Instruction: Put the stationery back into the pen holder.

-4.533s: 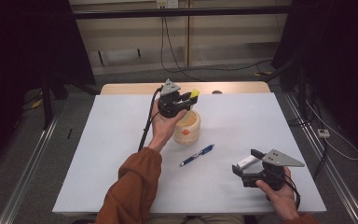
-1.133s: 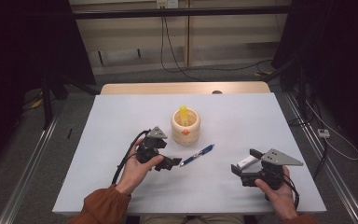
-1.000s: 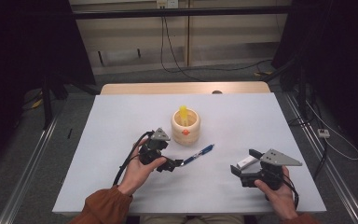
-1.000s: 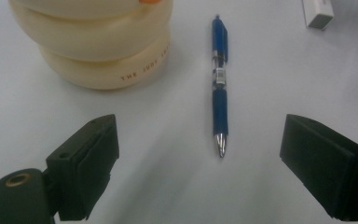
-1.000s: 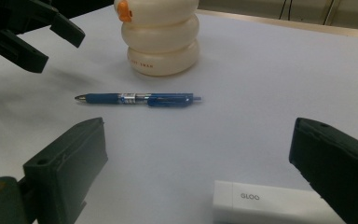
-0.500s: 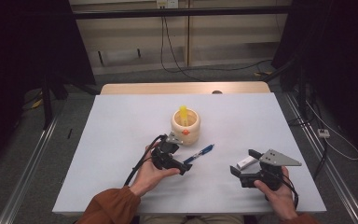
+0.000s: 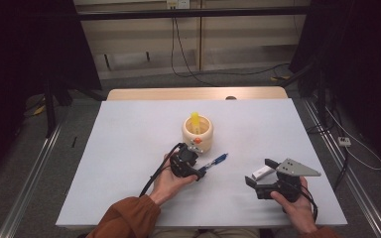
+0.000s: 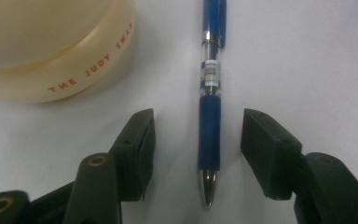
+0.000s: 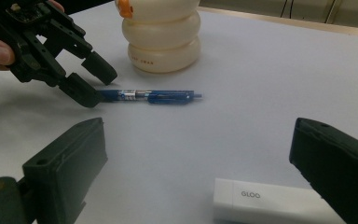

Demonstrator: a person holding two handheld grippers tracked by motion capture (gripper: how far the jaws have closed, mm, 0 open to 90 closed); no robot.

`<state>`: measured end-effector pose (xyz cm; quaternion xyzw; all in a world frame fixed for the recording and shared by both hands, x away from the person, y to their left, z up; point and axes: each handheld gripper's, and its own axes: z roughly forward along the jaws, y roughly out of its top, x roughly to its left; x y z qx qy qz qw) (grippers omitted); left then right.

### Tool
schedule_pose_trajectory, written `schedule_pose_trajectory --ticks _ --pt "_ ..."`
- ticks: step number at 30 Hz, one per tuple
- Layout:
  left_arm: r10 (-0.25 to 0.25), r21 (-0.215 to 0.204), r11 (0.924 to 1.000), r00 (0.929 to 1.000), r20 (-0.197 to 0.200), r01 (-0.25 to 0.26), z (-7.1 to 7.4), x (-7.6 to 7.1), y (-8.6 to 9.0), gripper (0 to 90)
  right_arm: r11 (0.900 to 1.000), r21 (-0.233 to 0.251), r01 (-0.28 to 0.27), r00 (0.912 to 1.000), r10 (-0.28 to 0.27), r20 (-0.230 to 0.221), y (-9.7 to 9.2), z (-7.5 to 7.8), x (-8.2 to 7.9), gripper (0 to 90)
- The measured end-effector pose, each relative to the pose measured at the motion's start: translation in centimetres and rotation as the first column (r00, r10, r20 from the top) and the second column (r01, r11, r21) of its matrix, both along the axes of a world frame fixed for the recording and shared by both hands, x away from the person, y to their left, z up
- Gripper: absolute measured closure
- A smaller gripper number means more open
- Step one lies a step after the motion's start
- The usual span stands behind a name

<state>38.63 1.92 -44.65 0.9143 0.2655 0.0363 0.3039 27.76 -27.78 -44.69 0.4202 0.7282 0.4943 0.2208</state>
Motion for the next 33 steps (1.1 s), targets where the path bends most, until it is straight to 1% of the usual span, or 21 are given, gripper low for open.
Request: schedule_pose_trajectory --ticks 2,3,5,6,8,9,12,14,18,19,21,23,25,26,28,29,30,33 --pt "-0.009 0.025 0.9996 0.9999 0.015 0.008 0.06 -0.09 -0.25 45.5 1.0 -0.003 -0.002 1.0 0.002 0.002 0.02 0.04 -0.06 3.7" --pt "-0.013 0.039 0.9992 0.9997 0.021 0.012 0.12 -0.17 -0.47 47.8 1.0 0.002 0.0 1.0 0.0 0.0 0.02 0.04 -0.08 3.7" --pt "-0.029 0.054 0.9982 0.9995 0.013 0.028 0.27 -0.15 -0.66 52.5 1.0 0.005 0.001 1.0 -0.001 -0.003 0.05 -0.01 -0.01 3.7" --pt "-0.03 0.054 0.9982 0.9994 0.018 0.029 0.25 -0.22 -0.75 54.2 1.0 0.004 -0.001 1.0 0.002 -0.002 0.06 -0.01 -0.01 3.7" --pt "-0.037 0.05 0.9981 0.9993 0.002 0.037 0.3 -0.25 -0.82 59.2 1.0 0.002 -0.005 1.0 0.005 -0.001 0.1 0.01 -0.05 3.7" --pt "-0.038 0.057 0.9977 0.9993 0.001 0.038 0.35 -0.2 -0.84 60.2 1.0 0.005 -0.003 1.0 0.003 -0.002 0.09 0.02 -0.07 3.7" --pt "-0.031 0.046 0.9985 0.9995 -0.006 0.031 0.31 -0.15 -0.77 61.9 1.0 0.006 -0.003 1.0 0.003 -0.007 0.05 -0.02 -0.02 3.7" --pt "-0.025 0.052 0.9983 0.9997 -0.008 0.026 0.36 -0.11 -0.87 63.9 0.9999 0.01 -0.005 1.0 0.005 -0.006 0.02 -0.03 0.02 3.7" --pt "-0.032 0.051 0.9982 0.9993 -0.018 0.033 0.4 -0.17 -0.94 73.6 1.0 0.004 -0.003 1.0 0.003 -0.008 0.07 -0.02 0.04 3.7" --pt "-0.034 0.051 0.9981 0.9992 -0.021 0.035 0.42 -0.14 -0.99 75.1 1.0 0.008 -0.002 1.0 0.002 -0.007 0.06 -0.02 0.04 3.7" --pt "-0.022 0.045 0.9987 0.9991 -0.036 0.024 0.41 -0.05 -0.99 76.8 0.9999 0.015 0.002 0.9999 -0.002 -0.017 0.05 -0.05 0.05 3.7" --pt "-0.033 0.042 0.9985 0.9987 -0.038 0.034 0.39 0.09 -0.87 80.1 0.9999 0.012 0.002 0.9999 -0.002 -0.015 0.05 -0.05 0.03 3.7" --pt "-0.035 0.034 0.9987 0.9977 -0.058 0.037 0.4 0.34 -0.78 80.3 0.9999 0.013 0.004 0.9999 -0.004 -0.011 -0.01 -0.02 -0.01 3.7" --pt "-0.037 0.032 0.9988 0.9975 -0.06 0.039 0.4 0.38 -0.75 80.4 0.9999 0.014 0.004 0.9999 -0.004 -0.013 -0.02 -0.04 0.02 3.6" --pt "-0.038 0.037 0.9985 0.9982 -0.046 0.039 0.4 0.26 -0.8 80.5 0.9999 0.014 0.007 0.9998 -0.007 -0.016 -0.01 -0.05 0.0 3.6" --pt "-0.034 0.038 0.9986 0.9983 -0.046 0.036 0.41 0.25 -0.81 80.5 0.9999 0.012 0.005 0.9999 -0.004 -0.016 -0.01 -0.05 -0.01 3.7" --pt "-0.026 0.034 0.999 0.9986 -0.047 0.028 0.39 0.2 -0.8 80.6 0.9999 0.011 0.003 0.9999 -0.003 -0.012 -0.02 -0.03 -0.02 3.7" --pt "-0.027 0.029 0.9992 0.9989 -0.038 0.028 0.34 0.07 -0.71 80.7 0.9999 0.014 0.003 0.9999 -0.003 -0.016 -0.01 -0.05 -0.01 3.6"
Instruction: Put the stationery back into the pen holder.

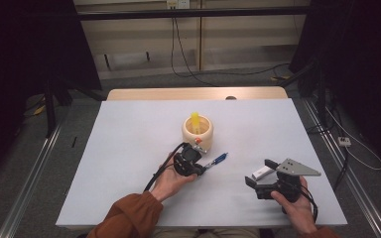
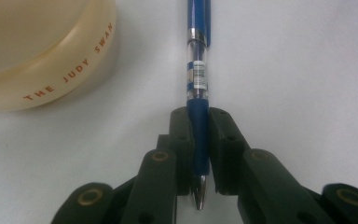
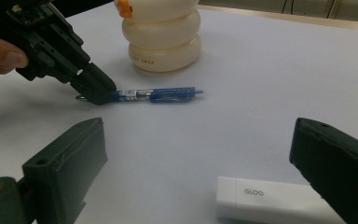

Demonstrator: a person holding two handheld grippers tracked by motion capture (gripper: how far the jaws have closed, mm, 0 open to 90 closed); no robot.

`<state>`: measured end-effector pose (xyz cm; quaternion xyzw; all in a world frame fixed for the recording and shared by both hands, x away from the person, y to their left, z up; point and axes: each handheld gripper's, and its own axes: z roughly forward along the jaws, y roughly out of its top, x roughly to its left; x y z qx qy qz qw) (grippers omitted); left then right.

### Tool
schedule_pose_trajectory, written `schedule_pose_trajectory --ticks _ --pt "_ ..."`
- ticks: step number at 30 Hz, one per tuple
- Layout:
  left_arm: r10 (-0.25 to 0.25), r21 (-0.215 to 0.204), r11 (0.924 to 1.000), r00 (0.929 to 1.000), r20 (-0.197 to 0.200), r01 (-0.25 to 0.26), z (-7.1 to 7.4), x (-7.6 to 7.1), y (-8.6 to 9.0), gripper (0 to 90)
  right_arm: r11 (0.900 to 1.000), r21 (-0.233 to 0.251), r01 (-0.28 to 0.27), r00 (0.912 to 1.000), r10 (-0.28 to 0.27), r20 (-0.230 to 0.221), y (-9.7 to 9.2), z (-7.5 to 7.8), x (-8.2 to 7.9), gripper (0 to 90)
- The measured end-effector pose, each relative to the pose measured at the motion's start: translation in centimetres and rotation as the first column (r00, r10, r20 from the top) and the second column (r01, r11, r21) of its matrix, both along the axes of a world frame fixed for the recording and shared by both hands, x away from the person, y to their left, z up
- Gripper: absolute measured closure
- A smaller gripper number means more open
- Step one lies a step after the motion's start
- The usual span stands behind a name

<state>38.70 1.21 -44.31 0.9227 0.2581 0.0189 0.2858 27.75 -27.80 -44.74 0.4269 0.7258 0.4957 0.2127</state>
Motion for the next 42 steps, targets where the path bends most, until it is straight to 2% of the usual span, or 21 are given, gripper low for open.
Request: schedule_pose_trajectory --ticks 4,11,15,16,20,23,28,32,37,42 --pt "0.003 -0.016 0.9999 0.9998 -0.02 -0.003 0.0 0.3 0.2 80.8 1.0 0.002 -0.001 1.0 0.001 0.0 0.0 0.0 0.0 3.7" --pt "-0.01 -0.017 0.9998 0.9997 -0.022 0.01 0.1 0.2 0.2 80.8 1.0 0.008 0.002 1.0 -0.003 0.005 0.0 0.0 -0.1 3.7" --pt "-0.014 -0.035 0.9993 0.9997 -0.022 0.013 0.4 0.1 0.4 80.8 1.0 0.004 0.001 1.0 -0.001 0.003 0.0 0.0 -0.1 3.7" --pt "-0.007 -0.051 0.9987 0.9996 -0.029 0.006 0.5 0.1 0.5 80.8 1.0 0.004 0.0 1.0 0.0 0.005 0.0 0.1 -0.1 3.9" --pt "-0.014 -0.061 0.9981 0.9996 -0.026 0.012 0.8 0.1 0.9 80.8 1.0 0.001 0.0 1.0 0.0 0.006 0.0 0.0 -0.1 4.4" --pt "-0.023 -0.086 0.9961 0.9991 -0.036 0.02 1.2 -0.1 1.2 80.8 1.0 0.005 0.003 1.0 -0.003 0.005 0.0 0.0 -0.1 4.2" --pt "-0.039 -0.094 0.9949 0.999 -0.023 0.037 1.9 -0.7 1.7 80.8 1.0 0.006 -0.007 0.9999 0.007 -0.008 0.1 0.0 0.0 4.2" --pt "-0.031 -0.122 0.9921 0.9993 -0.019 0.028 2.1 -1.2 2.4 80.8 0.9998 0.005 -0.02 0.9998 0.02 -0.007 0.2 0.0 -0.1 4.3" --pt "-0.038 -0.137 0.99 0.9989 -0.028 0.034 2.2 -1.7 3.2 80.8 0.9998 -0.005 -0.017 0.9998 0.017 0.002 0.3 0.1 -0.3 4.8" --pt "-0.046 -0.143 0.9887 0.9988 -0.018 0.043 2.8 -2.2 3.9 80.8 0.9996 -0.011 -0.024 0.9997 0.024 -0.002 0.6 0.2 -0.5 4.2"
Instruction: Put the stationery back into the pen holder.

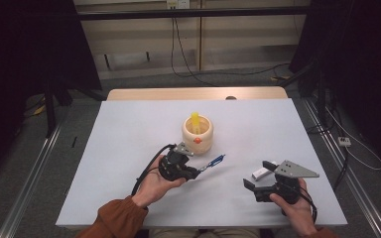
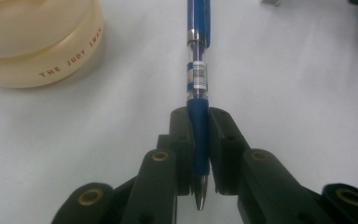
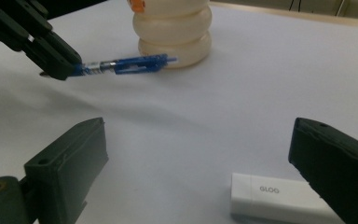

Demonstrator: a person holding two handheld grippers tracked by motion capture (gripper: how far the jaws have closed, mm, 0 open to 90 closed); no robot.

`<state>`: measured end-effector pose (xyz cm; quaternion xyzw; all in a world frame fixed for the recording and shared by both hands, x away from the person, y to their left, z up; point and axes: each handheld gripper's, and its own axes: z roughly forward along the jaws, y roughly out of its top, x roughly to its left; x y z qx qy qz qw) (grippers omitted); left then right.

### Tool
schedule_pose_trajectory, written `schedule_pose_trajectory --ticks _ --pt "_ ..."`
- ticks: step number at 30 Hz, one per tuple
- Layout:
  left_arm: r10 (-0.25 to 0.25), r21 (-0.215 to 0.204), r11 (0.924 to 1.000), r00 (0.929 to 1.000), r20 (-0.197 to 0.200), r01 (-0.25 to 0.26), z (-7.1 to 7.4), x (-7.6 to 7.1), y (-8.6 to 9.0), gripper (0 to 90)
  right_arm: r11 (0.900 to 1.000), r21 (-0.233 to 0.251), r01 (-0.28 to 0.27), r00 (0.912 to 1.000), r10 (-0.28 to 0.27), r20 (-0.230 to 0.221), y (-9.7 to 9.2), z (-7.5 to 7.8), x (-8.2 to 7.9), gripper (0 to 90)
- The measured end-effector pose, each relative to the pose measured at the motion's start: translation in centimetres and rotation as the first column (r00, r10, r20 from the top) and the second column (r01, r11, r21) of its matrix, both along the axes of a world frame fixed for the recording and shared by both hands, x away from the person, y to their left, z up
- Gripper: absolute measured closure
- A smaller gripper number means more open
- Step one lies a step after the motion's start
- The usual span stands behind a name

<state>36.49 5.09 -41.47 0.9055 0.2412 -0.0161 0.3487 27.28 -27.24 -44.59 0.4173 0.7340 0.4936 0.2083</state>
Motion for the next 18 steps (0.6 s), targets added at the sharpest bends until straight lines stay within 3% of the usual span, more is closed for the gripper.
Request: schedule_pose_trajectory --ticks 4,10,18 --pt "-0.015 -0.015 0.9998 0.9998 -0.01 0.015 0.4 -0.4 0.6 80.8 0.9997 -0.024 0.01 0.9999 -0.01 0.004 0.5 0.1 -0.2 3.9" --pt "-0.048 -0.03 0.9984 0.9987 0.019 0.049 1.3 -1.2 1.2 80.7 0.9993 -0.029 -0.024 0.9995 0.025 0.018 1.9 0.4 -0.1 4.1" --pt "-0.079 -0.026 0.9965 0.9966 0.024 0.079 2.0 -1.6 1.3 80.7 0.9958 -0.06 -0.069 0.9957 0.073 0.057 4.7 0.6 0.3 5.4"
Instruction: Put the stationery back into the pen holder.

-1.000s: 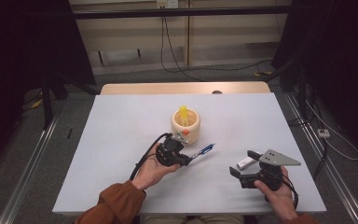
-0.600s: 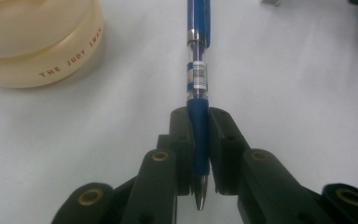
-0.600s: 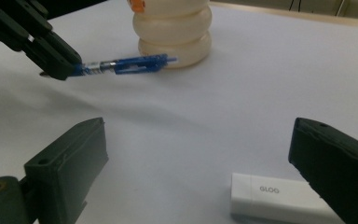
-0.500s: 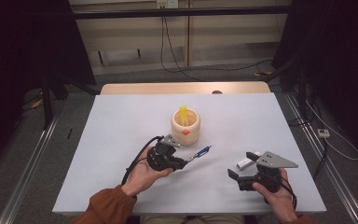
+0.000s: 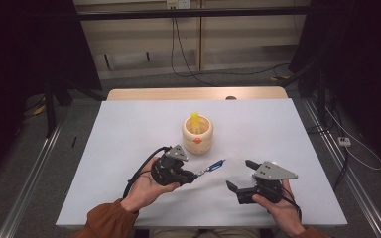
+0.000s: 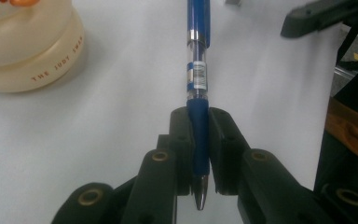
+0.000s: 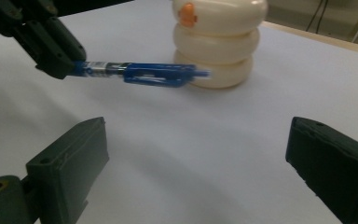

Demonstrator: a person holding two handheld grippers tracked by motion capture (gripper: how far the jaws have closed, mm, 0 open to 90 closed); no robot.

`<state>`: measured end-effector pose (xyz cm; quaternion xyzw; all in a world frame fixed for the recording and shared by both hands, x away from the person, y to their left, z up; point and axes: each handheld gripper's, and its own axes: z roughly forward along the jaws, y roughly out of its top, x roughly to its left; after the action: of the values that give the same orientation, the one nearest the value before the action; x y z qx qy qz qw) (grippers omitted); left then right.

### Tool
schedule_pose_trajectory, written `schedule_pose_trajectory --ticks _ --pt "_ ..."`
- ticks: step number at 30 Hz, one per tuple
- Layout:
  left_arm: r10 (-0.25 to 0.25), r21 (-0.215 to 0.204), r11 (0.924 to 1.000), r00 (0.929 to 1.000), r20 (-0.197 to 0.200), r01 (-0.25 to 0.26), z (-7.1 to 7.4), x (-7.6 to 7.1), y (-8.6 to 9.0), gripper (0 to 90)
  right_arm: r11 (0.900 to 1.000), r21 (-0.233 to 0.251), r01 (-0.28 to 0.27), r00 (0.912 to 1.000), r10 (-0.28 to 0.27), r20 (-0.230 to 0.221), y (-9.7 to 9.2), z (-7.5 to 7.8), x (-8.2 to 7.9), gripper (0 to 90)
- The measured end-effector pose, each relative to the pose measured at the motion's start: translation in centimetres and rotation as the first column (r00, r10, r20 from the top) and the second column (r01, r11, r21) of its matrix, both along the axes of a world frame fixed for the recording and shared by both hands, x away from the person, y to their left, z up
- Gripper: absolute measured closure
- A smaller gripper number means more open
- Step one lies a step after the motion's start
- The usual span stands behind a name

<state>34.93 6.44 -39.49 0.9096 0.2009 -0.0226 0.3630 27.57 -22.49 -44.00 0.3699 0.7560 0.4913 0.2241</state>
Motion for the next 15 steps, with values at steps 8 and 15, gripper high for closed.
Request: schedule_pose_trajectory --ticks 8,15 --pt "-0.037 0.033 0.9988 0.9992 -0.014 0.037 0.4 0.1 0.0 80.8 0.9896 -0.132 -0.058 0.9932 0.07 0.093 2.5 0.6 0.1 4.7" --pt "-0.04 0.048 0.998 0.999 -0.02 0.041 0.8 1.0 -0.3 80.8 0.929 -0.361 -0.083 0.9647 0.166 0.205 5.0 0.8 0.3 7.0"
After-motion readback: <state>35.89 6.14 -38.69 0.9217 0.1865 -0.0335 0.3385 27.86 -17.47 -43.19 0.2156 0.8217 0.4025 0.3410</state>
